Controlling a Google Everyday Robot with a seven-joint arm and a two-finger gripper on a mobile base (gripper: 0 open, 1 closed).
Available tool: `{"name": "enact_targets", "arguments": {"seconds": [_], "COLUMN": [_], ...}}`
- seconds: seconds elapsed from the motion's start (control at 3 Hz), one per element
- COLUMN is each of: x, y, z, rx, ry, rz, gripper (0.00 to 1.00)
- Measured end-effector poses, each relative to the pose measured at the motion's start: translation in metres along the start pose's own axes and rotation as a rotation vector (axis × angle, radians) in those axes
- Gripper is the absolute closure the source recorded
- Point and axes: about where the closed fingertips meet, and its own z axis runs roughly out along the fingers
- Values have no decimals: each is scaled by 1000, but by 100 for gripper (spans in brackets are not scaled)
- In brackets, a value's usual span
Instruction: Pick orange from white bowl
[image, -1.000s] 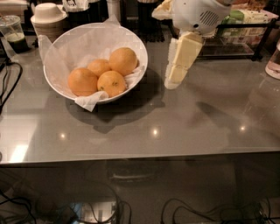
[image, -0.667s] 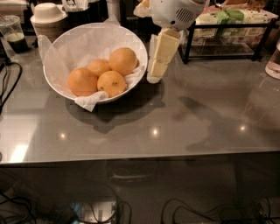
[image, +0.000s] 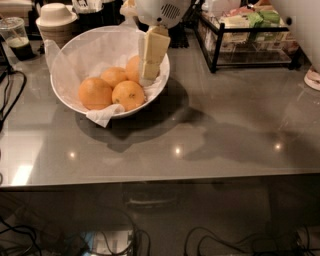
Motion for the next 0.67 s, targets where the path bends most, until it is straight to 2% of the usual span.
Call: {"name": "enact_targets", "arguments": {"seconds": [0.33, 0.67], "x": [-3, -3], "y": [-1, -1], "z": [1, 1], "rx": [0, 0], "ry": [-3, -3], "rz": [-6, -6], "gripper": [0, 13]}}
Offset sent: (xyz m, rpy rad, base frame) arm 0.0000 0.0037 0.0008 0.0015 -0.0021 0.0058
